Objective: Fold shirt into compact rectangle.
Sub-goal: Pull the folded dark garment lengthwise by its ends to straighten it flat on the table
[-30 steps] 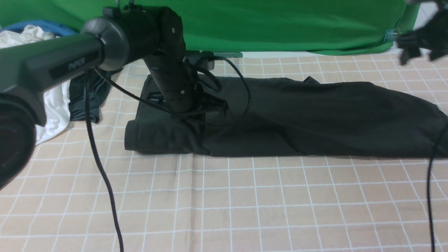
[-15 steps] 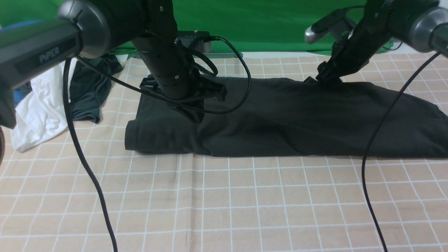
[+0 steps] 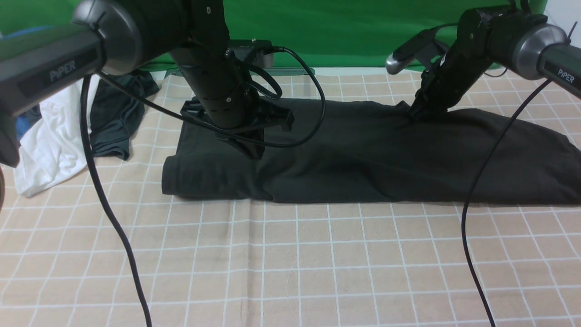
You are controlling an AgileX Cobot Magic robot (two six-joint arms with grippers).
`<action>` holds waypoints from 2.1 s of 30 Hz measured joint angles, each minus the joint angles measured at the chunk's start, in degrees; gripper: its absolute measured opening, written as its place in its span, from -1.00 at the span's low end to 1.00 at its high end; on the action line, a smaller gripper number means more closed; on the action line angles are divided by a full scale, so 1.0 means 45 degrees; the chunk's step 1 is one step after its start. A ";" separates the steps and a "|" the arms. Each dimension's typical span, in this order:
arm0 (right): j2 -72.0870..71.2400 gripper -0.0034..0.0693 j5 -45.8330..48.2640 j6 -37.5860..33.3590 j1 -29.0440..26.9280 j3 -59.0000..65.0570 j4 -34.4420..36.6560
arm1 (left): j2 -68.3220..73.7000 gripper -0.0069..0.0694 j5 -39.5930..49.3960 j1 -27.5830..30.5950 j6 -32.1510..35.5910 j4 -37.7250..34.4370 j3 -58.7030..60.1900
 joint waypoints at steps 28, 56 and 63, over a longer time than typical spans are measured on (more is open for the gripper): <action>-0.1002 -0.22 0.1592 0.2864 -0.0074 -0.1684 -0.1332 | -0.0977 -0.77 -0.0061 0.0014 -0.0772 0.1484 0.0000; -0.5951 -0.62 0.4328 0.4237 -0.3931 0.6374 -0.0296 | -0.0752 -0.77 -0.2728 0.3246 -0.1641 0.1242 0.4807; -0.5939 0.27 0.2763 0.4841 -0.5624 0.7204 -0.0296 | -0.1975 -0.77 -0.3229 0.3246 0.0007 -0.1096 0.4807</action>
